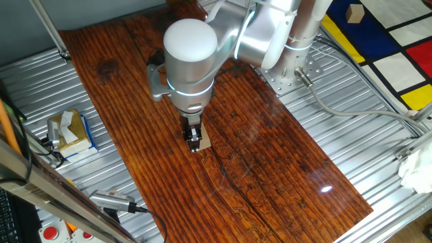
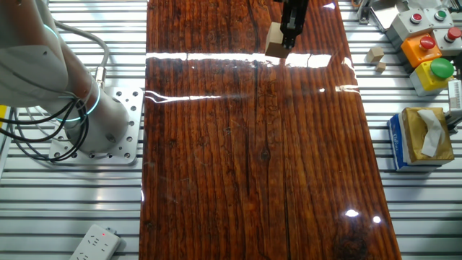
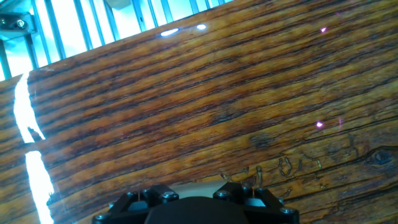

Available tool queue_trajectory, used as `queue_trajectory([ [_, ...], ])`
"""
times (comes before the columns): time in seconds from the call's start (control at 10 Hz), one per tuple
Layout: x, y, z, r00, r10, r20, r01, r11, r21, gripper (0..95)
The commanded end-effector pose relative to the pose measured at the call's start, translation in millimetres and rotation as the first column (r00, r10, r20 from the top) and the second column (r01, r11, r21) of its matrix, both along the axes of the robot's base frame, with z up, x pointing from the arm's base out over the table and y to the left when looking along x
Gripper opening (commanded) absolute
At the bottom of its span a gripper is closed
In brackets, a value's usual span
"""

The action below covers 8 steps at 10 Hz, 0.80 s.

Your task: Pick up the small block on the left and move it to the right

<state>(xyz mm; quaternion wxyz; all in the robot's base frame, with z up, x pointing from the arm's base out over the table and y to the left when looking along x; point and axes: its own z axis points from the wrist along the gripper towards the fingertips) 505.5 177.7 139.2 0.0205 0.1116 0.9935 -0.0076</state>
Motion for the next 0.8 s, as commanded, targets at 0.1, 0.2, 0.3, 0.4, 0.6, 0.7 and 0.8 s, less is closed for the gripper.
queue_trajectory([
  [0.1,-0.3,0.3,0.4,1.000,0.013,-0.017,-0.013,1.000,-0.006,0.0],
  [0.2,-0.3,0.3,0.4,0.999,0.026,-0.034,-0.026,1.000,-0.007,0.0],
  [0.3,-0.3,0.3,0.4,0.999,0.031,-0.036,-0.032,0.999,-0.008,0.0],
  [0.4,-0.3,0.3,0.4,0.996,0.084,0.016,-0.083,0.996,-0.030,0.0],
  [0.6,-0.3,0.3,0.4,0.986,0.166,0.010,-0.165,0.986,-0.031,0.0],
  [0.7,-0.3,0.3,0.4,0.984,0.179,-0.012,-0.179,0.983,-0.027,0.0],
  [0.8,-0.3,0.3,0.4,0.977,0.211,-0.013,-0.211,0.977,-0.028,0.0],
])
